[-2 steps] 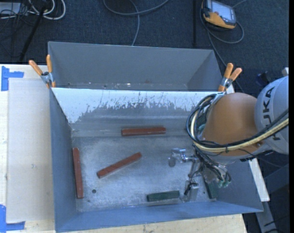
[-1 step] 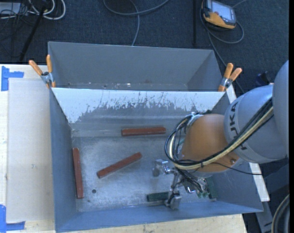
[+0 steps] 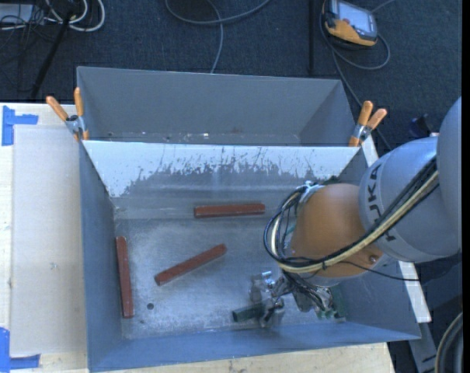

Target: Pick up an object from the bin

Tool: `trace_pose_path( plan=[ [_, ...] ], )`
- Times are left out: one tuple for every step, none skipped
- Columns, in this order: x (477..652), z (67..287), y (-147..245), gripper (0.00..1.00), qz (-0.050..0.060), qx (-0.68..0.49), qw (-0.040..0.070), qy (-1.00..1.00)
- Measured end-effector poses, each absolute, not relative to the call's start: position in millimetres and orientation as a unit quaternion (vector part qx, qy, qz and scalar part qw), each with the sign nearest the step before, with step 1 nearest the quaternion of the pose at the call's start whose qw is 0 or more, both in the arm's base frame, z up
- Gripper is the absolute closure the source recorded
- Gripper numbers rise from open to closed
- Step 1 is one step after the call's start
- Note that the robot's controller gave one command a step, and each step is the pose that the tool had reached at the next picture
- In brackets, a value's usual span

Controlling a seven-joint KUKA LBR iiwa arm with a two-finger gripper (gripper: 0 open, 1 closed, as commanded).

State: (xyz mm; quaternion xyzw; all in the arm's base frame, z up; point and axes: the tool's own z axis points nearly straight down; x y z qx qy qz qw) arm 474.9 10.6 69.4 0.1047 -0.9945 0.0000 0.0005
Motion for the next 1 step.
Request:
trace_pose_path(
  plan=[
    [491.0, 231.5, -15.2, 1.0, 0.001, 0.106, -0.005, -0.994]
  ],
)
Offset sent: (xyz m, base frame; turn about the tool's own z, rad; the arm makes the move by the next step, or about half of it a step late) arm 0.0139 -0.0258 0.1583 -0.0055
